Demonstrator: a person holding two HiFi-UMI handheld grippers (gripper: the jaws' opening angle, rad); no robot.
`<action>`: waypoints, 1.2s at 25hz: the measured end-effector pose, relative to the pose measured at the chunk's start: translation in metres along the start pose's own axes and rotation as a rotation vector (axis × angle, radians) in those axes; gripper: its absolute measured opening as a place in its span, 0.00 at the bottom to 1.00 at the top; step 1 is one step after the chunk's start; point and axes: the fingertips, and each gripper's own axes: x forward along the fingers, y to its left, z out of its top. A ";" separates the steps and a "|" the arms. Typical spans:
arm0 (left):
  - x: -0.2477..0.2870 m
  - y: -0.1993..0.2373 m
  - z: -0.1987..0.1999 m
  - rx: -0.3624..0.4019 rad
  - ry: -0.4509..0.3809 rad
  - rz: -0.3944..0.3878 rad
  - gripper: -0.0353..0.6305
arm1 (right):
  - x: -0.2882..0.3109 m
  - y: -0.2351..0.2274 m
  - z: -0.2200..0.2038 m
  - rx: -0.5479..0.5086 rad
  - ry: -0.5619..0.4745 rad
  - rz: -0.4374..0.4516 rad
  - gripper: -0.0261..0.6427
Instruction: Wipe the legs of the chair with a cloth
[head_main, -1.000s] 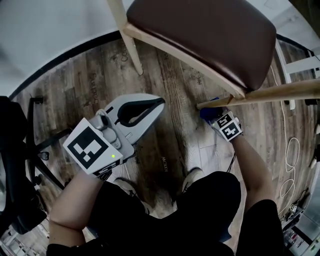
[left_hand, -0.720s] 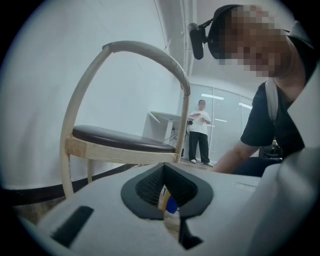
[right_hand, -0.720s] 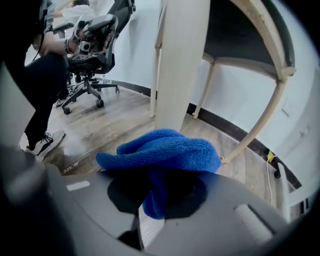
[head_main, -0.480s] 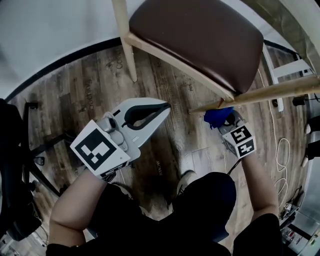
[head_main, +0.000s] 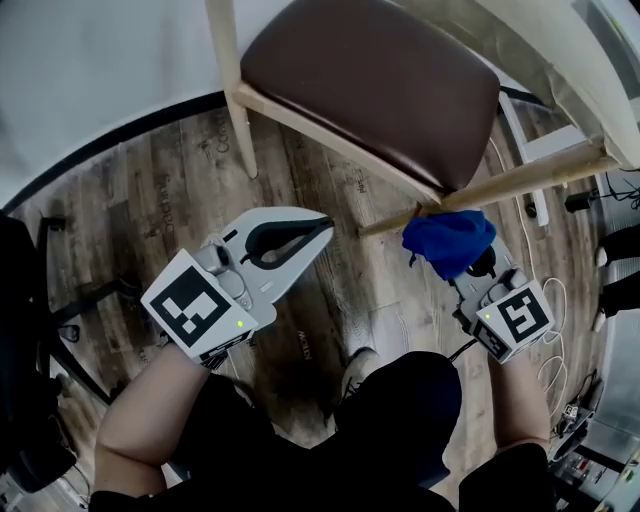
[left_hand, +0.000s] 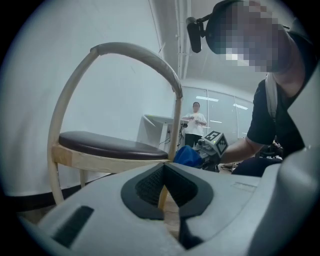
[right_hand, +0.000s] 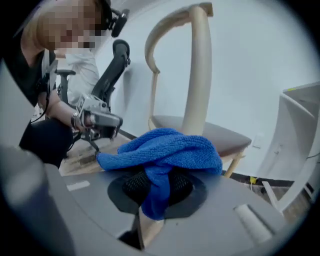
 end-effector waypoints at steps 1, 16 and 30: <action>0.000 0.000 0.001 0.002 0.001 0.002 0.05 | -0.003 0.005 0.015 0.002 -0.056 0.009 0.13; -0.040 0.005 0.047 -0.012 -0.080 0.170 0.05 | -0.023 0.036 0.080 0.120 -0.235 0.091 0.13; -0.117 -0.059 0.123 -0.161 0.090 0.329 0.05 | -0.134 0.061 0.163 0.340 -0.021 0.120 0.13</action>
